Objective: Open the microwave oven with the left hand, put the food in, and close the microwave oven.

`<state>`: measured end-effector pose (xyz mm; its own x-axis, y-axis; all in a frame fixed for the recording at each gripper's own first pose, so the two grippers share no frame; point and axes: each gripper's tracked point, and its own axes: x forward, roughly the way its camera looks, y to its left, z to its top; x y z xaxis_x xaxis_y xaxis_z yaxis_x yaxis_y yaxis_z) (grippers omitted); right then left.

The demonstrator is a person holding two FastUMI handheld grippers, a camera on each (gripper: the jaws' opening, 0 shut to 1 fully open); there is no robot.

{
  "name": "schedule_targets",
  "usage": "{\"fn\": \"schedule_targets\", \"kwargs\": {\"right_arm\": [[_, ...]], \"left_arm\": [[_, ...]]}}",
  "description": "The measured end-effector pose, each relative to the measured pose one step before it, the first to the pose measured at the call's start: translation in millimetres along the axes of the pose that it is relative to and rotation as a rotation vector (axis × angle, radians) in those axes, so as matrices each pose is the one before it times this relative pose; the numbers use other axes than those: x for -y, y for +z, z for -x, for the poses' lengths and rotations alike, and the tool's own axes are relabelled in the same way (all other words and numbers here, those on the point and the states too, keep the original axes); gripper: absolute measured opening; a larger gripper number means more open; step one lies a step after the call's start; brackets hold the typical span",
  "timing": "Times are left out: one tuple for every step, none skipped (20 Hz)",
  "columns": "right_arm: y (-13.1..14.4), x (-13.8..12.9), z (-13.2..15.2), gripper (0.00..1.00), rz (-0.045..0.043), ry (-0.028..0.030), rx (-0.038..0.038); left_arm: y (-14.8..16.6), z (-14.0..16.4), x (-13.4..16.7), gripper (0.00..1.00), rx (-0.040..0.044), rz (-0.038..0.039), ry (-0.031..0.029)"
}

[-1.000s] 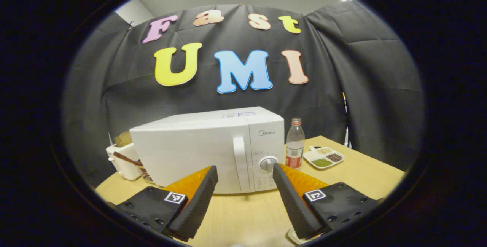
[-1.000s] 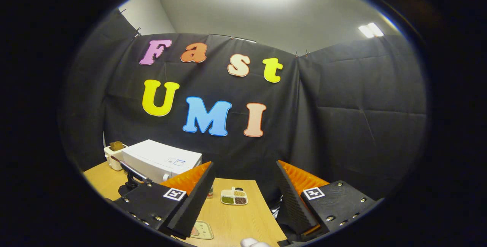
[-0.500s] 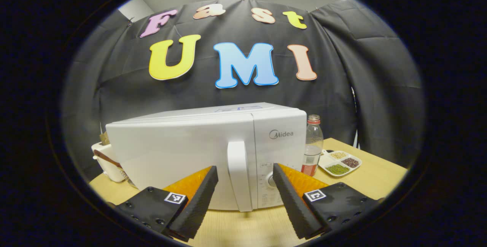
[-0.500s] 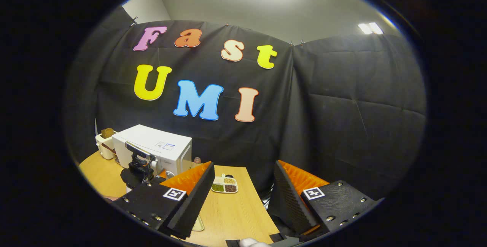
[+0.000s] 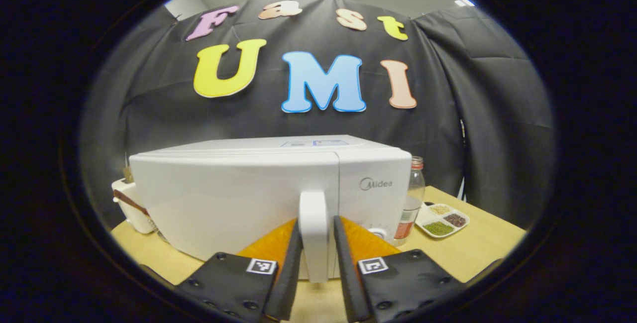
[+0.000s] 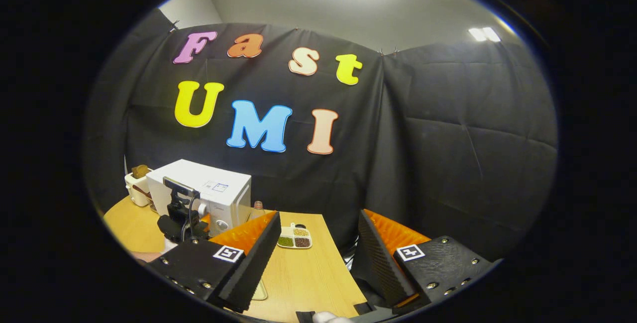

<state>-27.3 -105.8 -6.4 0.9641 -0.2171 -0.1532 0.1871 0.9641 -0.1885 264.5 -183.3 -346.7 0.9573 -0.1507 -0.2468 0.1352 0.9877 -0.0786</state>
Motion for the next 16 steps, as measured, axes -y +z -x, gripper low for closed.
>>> {"fn": "schedule_targets", "kwargs": {"right_arm": [[1.62, -1.17, 1.52, 0.96, -0.00229, 0.00400, 0.00184], [-1.50, -1.96, 0.63, 0.96, -0.00052, 0.00312, 0.00155], [-0.10, -1.39, 0.28, 0.96, -0.00078, 0.00124, -0.00056], [-1.43, -2.08, 0.30, 0.96, -0.00182, 0.00639, -0.00188], [-0.51, -1.56, 0.44, 0.96, -0.00068, 0.00259, -0.00225], [-1.34, -0.36, -0.43, 0.96, -0.00082, 0.00058, -0.00268], [-0.13, -0.21, 0.58, 0.96, -0.00267, 0.00135, -0.00114], [-1.15, -0.88, 0.94, 0.96, -0.00290, 0.00134, -0.00226], [-0.82, -0.58, 1.58, 0.96, -0.00048, 0.00089, -0.00116], [-1.34, 0.51, 1.56, 0.96, 0.00207, -0.00153, 0.00018], [-0.16, 0.52, 0.80, 0.96, 0.00421, -0.00177, -0.00027], [-1.04, 0.08, -0.10, 0.96, 0.00345, 0.00025, -0.00089], [-0.62, 1.20, 0.35, 0.96, -0.00193, -0.00341, -0.00362], [-1.30, 0.55, 0.87, 0.96, -0.00769, 0.00388, -0.00126], [-0.16, -1.00, 0.74, 0.96, -0.01017, 0.00476, -0.00124], [-0.35, -2.22, -0.67, 0.96, -0.00705, 0.00762, -0.00031]], "left_arm": [[-4.53, -4.52, 1.69, 0.40, -0.02033, 0.00743, -0.01209], [0.22, 0.90, -1.59, 0.33, -0.00642, -0.01237, -0.00712], [-0.28, -0.64, 0.34, 0.31, -0.00484, -0.00696, -0.00504], [0.22, 0.12, -0.38, 0.29, -0.00239, -0.01111, -0.00057], [0.75, 0.50, -1.08, 0.24, -0.00595, -0.01197, 0.00099], [-0.83, 0.75, -0.10, 0.21, 0.00019, -0.00206, 0.00067], [0.67, -0.41, 0.54, 0.19, -0.00419, 0.00043, -0.00210], [-1.26, 0.56, 0.28, 0.17, -0.00515, -0.00688, -0.00050], [0.10, -0.23, -0.90, 0.14, -0.00475, -0.00168, 0.00133], [-0.80, -0.10, -0.01, 0.14, -0.00236, 0.00486, 0.00146], [0.33, 0.57, 0.07, 0.14, -0.00184, 0.01051, -0.00018], [-0.97, 1.63, 0.09, 0.14, -0.00525, 0.01114, -0.00400], [-4.20, 5.94, 0.12, 0.14, -0.02504, 0.00017, -0.00227], [-8.78, 15.23, 0.05, 0.14, -0.02165, -0.00355, -0.00491], [3.66, 17.43, -0.84, 0.15, 0.04921, -0.02739, -0.00573], [1.30, 16.80, -2.78, 0.15, 0.02833, -0.02486, -0.00411]]}}
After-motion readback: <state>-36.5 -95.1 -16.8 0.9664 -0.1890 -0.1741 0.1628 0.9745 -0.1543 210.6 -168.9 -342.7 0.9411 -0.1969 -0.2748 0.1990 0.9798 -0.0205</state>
